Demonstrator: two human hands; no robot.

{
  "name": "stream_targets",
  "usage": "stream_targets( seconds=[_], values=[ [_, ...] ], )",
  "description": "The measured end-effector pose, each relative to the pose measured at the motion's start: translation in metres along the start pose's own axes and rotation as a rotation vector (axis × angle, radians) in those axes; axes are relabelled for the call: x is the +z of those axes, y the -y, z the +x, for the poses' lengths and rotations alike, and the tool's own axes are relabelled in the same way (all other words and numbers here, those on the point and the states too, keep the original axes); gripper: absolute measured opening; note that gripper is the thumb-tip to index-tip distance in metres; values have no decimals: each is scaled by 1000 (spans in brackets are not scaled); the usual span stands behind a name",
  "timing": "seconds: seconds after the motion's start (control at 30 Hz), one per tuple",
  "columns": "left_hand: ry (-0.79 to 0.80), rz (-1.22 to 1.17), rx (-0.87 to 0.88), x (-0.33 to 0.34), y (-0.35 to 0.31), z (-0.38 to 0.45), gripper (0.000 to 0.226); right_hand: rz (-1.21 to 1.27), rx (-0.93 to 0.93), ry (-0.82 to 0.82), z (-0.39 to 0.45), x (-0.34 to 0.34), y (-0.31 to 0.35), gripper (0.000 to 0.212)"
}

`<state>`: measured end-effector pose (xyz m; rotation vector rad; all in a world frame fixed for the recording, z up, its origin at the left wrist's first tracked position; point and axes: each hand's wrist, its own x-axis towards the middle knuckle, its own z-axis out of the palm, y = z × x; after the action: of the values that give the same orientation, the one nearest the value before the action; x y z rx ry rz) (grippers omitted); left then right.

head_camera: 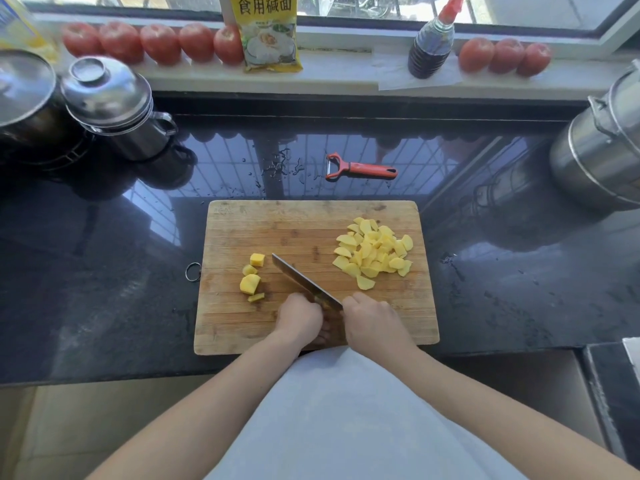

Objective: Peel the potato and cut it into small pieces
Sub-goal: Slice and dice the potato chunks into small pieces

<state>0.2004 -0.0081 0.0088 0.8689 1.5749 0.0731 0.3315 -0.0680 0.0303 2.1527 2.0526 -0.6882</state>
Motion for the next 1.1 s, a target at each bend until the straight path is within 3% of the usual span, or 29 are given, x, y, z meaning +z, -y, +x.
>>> stream_targets(
  seconds=[0.17, 0.47, 0.7, 1.1],
  values=[
    [5, -35, -24, 0, 2, 1, 22, 126, 31, -82, -16, -12, -13, 17],
    [23, -105, -110, 4, 4, 9, 31, 24, 34, 74, -33, -14, -18, 15],
    [-4, -8, -19, 2, 2, 5, 21, -19, 66, 130, -39, -17, -19, 16],
    [-8, 11, 8, -4, 6, 5, 24, -10, 89, 152, -37, -26, -12, 15]
  ],
)
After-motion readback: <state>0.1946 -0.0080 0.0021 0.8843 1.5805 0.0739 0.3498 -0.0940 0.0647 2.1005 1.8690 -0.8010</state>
